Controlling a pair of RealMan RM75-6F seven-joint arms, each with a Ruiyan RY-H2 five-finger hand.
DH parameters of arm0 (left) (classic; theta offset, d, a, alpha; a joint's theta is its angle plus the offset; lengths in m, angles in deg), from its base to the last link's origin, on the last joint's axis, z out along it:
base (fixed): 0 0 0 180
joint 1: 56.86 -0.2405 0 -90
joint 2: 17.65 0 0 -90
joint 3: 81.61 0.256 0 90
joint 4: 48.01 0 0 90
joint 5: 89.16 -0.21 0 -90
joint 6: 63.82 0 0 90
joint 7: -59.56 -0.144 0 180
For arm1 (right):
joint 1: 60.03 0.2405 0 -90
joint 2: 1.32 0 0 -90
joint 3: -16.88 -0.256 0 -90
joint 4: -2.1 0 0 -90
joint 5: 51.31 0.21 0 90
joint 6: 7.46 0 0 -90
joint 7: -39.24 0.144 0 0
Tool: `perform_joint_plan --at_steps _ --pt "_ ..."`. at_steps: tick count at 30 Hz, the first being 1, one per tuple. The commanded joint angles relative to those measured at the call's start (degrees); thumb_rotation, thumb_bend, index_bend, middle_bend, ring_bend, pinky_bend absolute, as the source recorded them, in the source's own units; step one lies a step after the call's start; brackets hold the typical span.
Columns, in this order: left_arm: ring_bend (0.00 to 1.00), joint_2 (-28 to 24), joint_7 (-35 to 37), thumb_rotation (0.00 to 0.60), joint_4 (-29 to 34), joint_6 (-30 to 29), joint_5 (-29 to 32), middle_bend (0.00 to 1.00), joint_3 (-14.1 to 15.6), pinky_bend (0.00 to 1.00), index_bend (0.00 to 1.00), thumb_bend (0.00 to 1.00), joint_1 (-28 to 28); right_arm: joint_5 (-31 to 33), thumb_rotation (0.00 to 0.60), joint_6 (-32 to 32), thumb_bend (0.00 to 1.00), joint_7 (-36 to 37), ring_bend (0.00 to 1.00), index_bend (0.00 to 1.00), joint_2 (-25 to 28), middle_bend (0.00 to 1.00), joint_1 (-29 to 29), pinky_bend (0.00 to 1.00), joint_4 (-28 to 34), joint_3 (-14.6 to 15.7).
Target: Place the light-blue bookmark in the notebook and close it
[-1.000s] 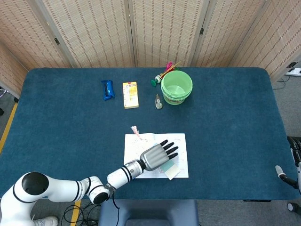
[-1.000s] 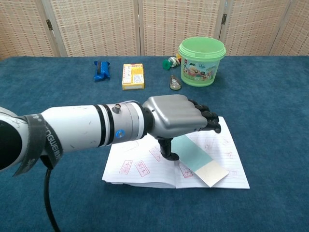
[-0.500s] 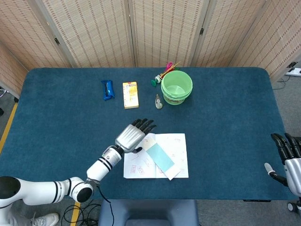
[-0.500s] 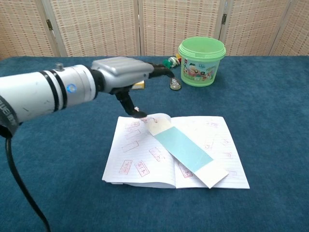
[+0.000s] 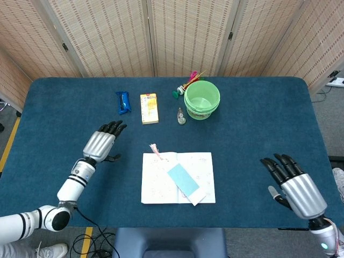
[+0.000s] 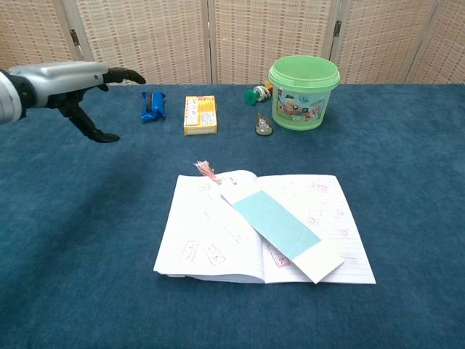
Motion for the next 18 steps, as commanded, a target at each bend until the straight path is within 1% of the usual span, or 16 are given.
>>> perform_joint_plan --at_steps 1,9,12,14,18 --pt "0.03 -1.8 1.6 0.600 0.3 -3.0 -3.2 0.04 1.7 0.15 0.09 0.29 -2.9 -2.3 0.600 3.3 0.38 -1.2 0.12 0.10 -1.0 0.20 2.7 0.17 1.0 1.0" --pt "0.03 -4.8 6.0 0.600 1.7 -9.0 -7.3 0.04 3.2 0.15 0.10 0.29 -9.2 -4.5 0.600 9.4 0.39 -2.8 0.12 0.10 -3.3 0.22 7.4 0.17 2.5 1.7" --pt "0.03 -6.2 7.0 0.600 2.6 -11.3 -9.2 0.04 4.3 0.15 0.10 0.29 -11.8 -4.9 0.600 12.2 0.41 -3.0 0.12 0.10 -4.5 0.23 9.6 0.17 2.7 1.6" --pt "0.03 -7.0 7.4 0.600 3.2 -12.6 -10.3 0.04 5.0 0.15 0.10 0.29 -13.4 -4.4 0.600 15.3 0.42 -2.7 0.12 0.10 -4.9 0.23 11.5 0.17 3.2 1.7" --pt "0.03 -8.7 7.6 0.600 4.6 -14.3 -11.7 0.04 6.3 0.15 0.10 0.29 -16.1 -2.6 0.600 21.4 0.49 -1.8 0.12 0.10 -6.4 0.24 15.6 0.17 3.5 1.0"
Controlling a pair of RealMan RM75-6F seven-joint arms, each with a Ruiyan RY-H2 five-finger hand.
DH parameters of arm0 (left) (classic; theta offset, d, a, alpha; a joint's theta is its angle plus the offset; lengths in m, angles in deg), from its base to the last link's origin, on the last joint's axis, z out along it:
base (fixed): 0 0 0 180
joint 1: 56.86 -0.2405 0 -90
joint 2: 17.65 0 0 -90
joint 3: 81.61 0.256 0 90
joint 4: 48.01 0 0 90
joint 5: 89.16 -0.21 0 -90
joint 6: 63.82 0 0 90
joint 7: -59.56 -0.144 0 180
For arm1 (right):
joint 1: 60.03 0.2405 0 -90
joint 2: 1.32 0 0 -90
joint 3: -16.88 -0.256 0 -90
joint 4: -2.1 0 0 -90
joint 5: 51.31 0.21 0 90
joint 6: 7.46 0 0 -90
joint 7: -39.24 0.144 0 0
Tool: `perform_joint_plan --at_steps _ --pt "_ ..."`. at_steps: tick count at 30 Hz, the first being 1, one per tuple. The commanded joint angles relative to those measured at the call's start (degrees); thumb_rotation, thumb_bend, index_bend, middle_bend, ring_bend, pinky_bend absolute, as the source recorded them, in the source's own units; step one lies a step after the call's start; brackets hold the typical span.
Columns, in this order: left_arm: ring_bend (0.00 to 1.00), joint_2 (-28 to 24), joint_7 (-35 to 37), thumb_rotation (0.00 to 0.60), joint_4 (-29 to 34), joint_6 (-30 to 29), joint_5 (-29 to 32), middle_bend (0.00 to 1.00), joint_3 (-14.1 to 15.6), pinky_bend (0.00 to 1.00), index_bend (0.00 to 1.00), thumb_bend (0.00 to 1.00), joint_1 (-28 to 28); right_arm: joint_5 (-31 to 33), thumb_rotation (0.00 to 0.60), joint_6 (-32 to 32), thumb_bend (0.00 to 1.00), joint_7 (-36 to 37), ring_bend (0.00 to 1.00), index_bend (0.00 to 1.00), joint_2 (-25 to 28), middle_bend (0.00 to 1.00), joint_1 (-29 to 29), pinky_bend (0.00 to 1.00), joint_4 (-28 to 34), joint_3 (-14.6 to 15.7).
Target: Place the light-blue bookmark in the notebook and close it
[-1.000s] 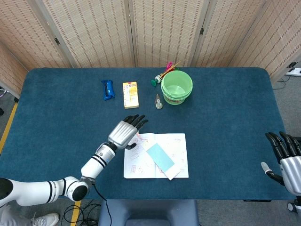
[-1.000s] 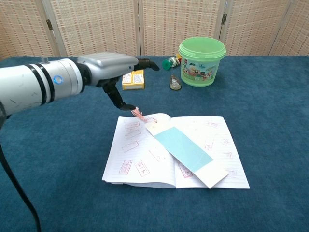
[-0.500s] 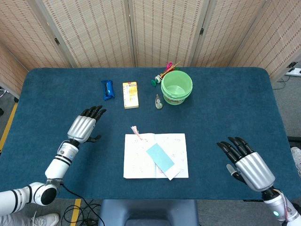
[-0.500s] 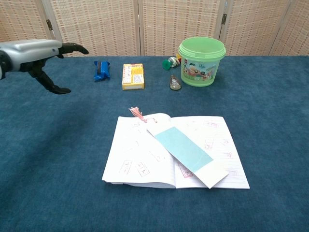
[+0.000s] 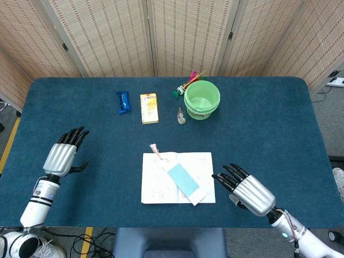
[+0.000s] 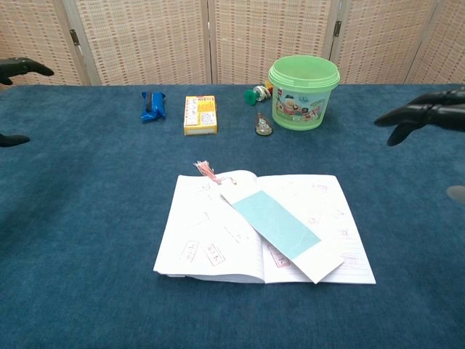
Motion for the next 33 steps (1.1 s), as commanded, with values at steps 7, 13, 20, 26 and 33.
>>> perform_joint_plan --at_steps 7,13,20,26,33 --pt "0.03 -3.5 2.4 0.600 2.9 -2.8 -3.3 0.04 2.3 0.15 0.11 0.29 -5.5 5.3 0.600 13.4 0.62 0.7 0.12 0.10 -6.4 0.28 10.8 0.17 -1.0 -3.2" --pt "0.03 -4.7 3.8 0.600 3.1 -3.8 -4.9 0.04 2.6 0.15 0.11 0.29 -7.7 7.9 0.600 19.0 0.66 -0.1 0.12 0.10 -10.8 0.30 15.9 0.17 -2.6 -4.6" --pt "0.03 -5.6 4.9 0.600 3.4 -4.2 -6.2 0.04 2.3 0.15 0.11 0.29 -9.6 11.7 0.600 23.4 0.67 0.1 0.12 0.10 -16.9 0.30 21.0 0.17 -7.2 -6.1" --pt "0.03 -5.9 5.6 0.600 3.3 -3.7 -6.4 0.04 1.9 0.15 0.11 0.29 -10.7 15.0 0.600 26.8 0.67 1.0 0.12 0.10 -21.4 0.30 24.7 0.16 -11.6 -6.8" --pt "0.03 -6.0 6.1 0.600 3.0 -3.2 -6.4 0.04 1.4 0.15 0.11 0.29 -11.6 17.9 0.600 28.9 0.67 1.2 0.12 0.10 -25.6 0.30 28.1 0.16 -16.4 -7.5"
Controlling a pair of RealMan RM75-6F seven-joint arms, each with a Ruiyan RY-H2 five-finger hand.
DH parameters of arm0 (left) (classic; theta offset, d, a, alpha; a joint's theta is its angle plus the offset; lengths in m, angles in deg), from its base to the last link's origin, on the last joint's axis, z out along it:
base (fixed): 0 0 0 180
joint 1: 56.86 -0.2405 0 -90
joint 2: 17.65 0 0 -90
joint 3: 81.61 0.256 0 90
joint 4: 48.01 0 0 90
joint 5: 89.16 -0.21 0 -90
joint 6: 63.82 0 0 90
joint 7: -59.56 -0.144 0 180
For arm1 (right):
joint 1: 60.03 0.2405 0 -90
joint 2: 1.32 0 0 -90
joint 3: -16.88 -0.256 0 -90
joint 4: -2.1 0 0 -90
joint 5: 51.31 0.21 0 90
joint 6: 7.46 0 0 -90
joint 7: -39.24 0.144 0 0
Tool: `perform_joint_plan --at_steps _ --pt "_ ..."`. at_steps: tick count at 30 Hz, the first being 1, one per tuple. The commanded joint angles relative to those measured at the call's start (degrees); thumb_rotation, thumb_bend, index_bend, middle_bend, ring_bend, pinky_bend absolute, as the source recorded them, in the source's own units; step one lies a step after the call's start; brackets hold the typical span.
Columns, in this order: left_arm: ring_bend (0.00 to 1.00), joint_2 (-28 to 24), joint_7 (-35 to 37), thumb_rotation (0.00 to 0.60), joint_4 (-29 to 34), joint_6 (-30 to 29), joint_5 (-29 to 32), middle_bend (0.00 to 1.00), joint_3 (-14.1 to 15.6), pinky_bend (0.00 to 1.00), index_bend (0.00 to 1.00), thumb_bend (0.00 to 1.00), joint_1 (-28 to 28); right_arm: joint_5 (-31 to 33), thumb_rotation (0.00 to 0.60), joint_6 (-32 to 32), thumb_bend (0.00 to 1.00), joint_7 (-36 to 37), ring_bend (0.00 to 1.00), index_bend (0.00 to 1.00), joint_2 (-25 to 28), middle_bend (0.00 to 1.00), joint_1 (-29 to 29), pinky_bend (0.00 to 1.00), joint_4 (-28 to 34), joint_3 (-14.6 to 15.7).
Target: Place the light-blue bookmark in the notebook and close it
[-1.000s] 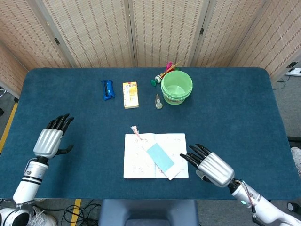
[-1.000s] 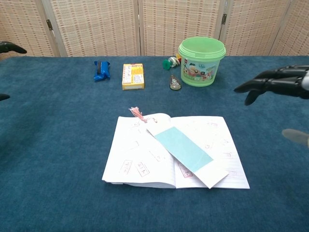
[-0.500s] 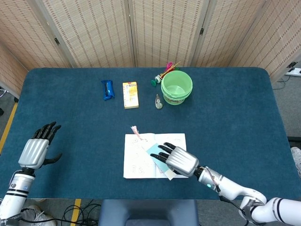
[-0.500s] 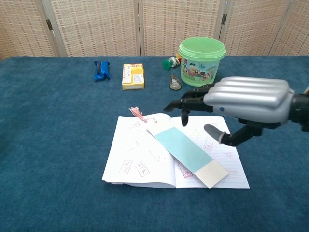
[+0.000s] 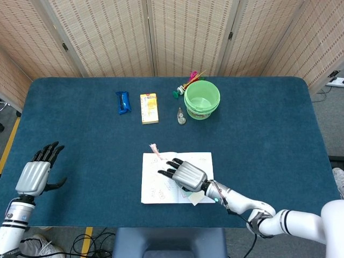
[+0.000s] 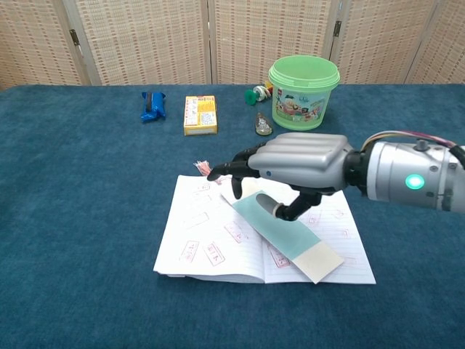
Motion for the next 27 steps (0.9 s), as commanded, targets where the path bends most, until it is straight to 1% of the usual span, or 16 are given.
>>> perform_joint_plan --at_steps 1,7,13,22,27 --pt "0.03 0.0 0.2 0.600 -0.2 0.2 0.0 0.04 -0.2 0.15 0.11 0.29 -0.3 1.2 0.600 0.9 0.67 0.1 0.12 0.10 -1.7 0.30 1.5 0.15 -1.8 -0.3" --pt "0.03 0.2 0.9 0.600 -1.1 0.9 0.0 0.04 -0.6 0.15 0.11 0.29 -0.9 3.5 0.600 2.2 0.67 0.5 0.12 0.10 -4.3 0.30 3.7 0.15 -5.3 -0.4" --pt "0.03 0.3 1.3 0.600 -1.7 1.5 -0.1 0.04 -1.0 0.15 0.11 0.29 -1.3 4.8 0.600 2.7 0.67 0.4 0.11 0.10 -5.8 0.30 5.4 0.15 -7.1 -0.1" --pt "0.03 0.7 2.2 0.600 -2.7 2.3 -0.6 0.04 -1.5 0.15 0.11 0.29 -1.8 6.7 0.600 3.4 0.68 -1.2 0.11 0.10 -7.4 0.30 7.4 0.15 -8.7 0.1" --pt "0.03 0.8 2.8 0.600 -3.1 2.5 -0.8 0.04 -1.7 0.15 0.11 0.29 -2.1 8.3 0.600 3.1 0.68 -2.4 0.11 0.10 -7.1 0.30 7.5 0.15 -8.8 0.2"
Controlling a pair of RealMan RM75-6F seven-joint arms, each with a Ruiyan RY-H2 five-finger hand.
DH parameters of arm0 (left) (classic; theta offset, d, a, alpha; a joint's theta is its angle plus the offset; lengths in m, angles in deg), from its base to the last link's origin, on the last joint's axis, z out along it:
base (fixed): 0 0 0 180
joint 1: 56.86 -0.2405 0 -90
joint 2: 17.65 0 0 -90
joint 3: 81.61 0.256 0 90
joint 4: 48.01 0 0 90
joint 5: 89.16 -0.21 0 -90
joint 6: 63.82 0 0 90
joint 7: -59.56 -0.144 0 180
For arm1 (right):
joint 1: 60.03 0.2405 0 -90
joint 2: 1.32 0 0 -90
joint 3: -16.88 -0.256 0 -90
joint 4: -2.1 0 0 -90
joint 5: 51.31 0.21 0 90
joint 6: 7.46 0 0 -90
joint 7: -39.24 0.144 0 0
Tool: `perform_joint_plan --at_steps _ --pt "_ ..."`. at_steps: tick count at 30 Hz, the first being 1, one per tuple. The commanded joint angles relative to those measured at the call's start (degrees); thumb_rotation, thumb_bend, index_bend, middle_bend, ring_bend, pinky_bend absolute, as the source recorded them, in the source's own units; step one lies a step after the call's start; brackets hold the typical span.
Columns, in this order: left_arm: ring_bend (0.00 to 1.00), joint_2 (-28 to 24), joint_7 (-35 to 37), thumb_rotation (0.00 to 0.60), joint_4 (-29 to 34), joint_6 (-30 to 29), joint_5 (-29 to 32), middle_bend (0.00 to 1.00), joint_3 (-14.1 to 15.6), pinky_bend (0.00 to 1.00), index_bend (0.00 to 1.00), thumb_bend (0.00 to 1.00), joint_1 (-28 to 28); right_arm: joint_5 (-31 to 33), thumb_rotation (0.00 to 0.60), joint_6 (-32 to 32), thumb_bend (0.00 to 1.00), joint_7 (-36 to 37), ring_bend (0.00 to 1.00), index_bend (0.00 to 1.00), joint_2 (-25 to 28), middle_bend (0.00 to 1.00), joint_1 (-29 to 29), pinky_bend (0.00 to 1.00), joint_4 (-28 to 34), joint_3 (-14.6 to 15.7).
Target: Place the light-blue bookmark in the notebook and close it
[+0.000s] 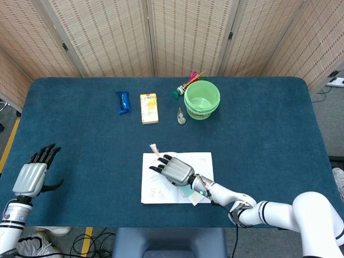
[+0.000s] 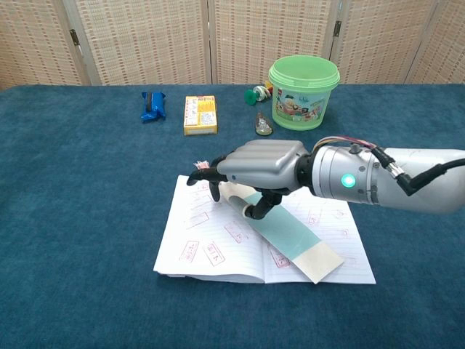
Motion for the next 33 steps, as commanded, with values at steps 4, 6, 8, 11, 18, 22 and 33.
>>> perform_joint_plan --at_steps 4,6,8,11,18,22,33 --pt "0.03 0.2 0.3 0.600 -0.4 0.5 -0.3 0.04 -0.2 0.15 0.11 0.29 -0.2 2.2 0.600 -0.5 0.67 -1.4 0.11 0.10 0.6 0.31 -0.2 0.15 -0.3 0.1" --pt "0.03 0.2 0.4 0.600 -0.4 0.5 -0.4 0.04 -0.3 0.15 0.11 0.29 -0.2 3.0 0.600 -0.5 0.67 -1.8 0.11 0.10 0.9 0.31 -0.3 0.15 -0.4 0.1" --pt "0.03 0.3 0.5 0.600 -0.4 0.6 -0.5 0.04 -0.4 0.15 0.11 0.29 -0.3 3.8 0.600 -0.6 0.67 -2.3 0.11 0.10 1.2 0.31 -0.4 0.15 -0.4 0.2" --pt "0.03 0.4 0.5 0.600 -0.5 0.6 -0.7 0.04 -0.4 0.15 0.11 0.29 -0.4 4.7 0.600 -1.0 0.67 -2.8 0.11 0.10 2.0 0.31 -0.8 0.15 -0.4 0.5" --pt "0.03 0.6 0.4 0.600 -0.5 1.0 -0.9 0.04 -0.6 0.15 0.11 0.29 -0.6 6.5 0.600 -1.9 0.67 -4.0 0.11 0.10 4.4 0.32 -2.3 0.15 0.3 1.7" --pt "0.03 0.7 0.3 0.600 -0.4 1.1 -1.0 0.04 -0.8 0.15 0.11 0.29 -0.6 6.9 0.600 -3.2 0.67 -4.0 0.11 0.10 5.7 0.32 -3.0 0.15 1.4 2.0" --pt "0.03 0.4 0.1 0.600 0.1 0.9 -1.2 0.04 -0.9 0.15 0.11 0.29 -1.0 -0.3 0.600 -11.2 0.37 -2.9 0.10 0.10 11.2 0.30 -7.3 0.15 7.7 6.7"
